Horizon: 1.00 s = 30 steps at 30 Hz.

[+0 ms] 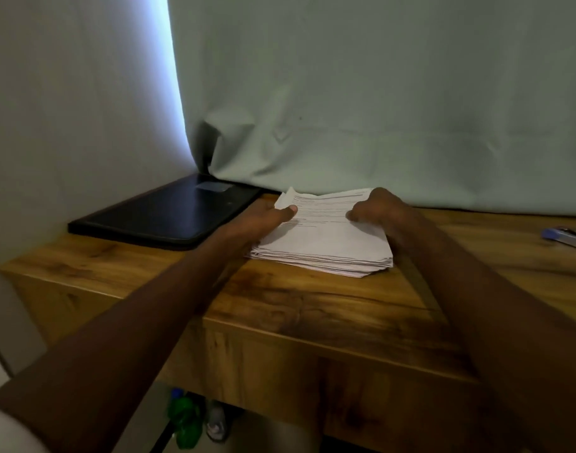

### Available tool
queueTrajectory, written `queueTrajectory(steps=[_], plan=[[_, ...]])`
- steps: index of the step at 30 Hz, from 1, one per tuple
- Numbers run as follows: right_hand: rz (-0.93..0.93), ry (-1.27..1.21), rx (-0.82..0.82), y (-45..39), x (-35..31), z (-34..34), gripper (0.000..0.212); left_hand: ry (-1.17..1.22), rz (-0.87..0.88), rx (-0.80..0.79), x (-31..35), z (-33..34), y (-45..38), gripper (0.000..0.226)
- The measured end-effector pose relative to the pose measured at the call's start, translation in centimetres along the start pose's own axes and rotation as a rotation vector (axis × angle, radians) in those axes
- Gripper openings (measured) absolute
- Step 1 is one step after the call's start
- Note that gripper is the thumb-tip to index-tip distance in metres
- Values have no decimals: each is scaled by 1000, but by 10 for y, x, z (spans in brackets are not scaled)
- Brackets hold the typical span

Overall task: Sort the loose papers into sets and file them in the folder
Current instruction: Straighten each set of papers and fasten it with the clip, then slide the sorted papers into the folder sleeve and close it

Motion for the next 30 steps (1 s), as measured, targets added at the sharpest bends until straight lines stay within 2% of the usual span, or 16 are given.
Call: queueTrajectory(steps=[3, 5, 6, 8, 10, 14, 17, 19, 21, 25, 28, 30], plan=[[44, -71, 8, 4, 14, -14, 61, 95, -47, 0, 10, 12, 12, 62], [56, -62, 15, 10, 27, -27, 54, 164, -65, -39, 20, 25, 18, 73], [60, -55, 24, 16, 37, -39, 47, 183, -81, -77, 28, 39, 23, 70], [82, -46, 47, 27, 59, -65, 33, 167, -138, -123, 41, 67, 34, 49], [103, -34, 74, 42, 78, -88, 24, 167, -146, -170, 53, 95, 45, 42], [138, 0, 123, 63, 112, -120, 26, 194, -83, -218, 75, 138, 58, 43], [110, 156, 101, 66, 115, -124, 42, 193, 10, -202, 79, 142, 67, 46], [76, 366, 117, 64, 103, -121, 54, 185, 90, -99, 73, 128, 68, 58], [-15, 422, 150, 59, 75, -108, 58, 17, 211, 119, 64, 99, 65, 66], [-310, 233, 146, 48, -1, -56, 45, -257, 293, 331, 29, 22, 45, 61], [-486, 26, 112, 47, -62, 0, 29, -345, 245, 467, -12, -50, 37, 45], [-554, -67, 31, 45, -90, 35, 27, -397, 173, 549, -39, -92, 30, 44]])
Point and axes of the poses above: each hand's wrist, its own y-axis away from the middle knuckle, its own z-axis out of the palm, x = y × z, the point moved 4 cm from there along -y, towards the middle knuckle, and after that the axes turned 10 degrees about -z, right-handed, at the moved point
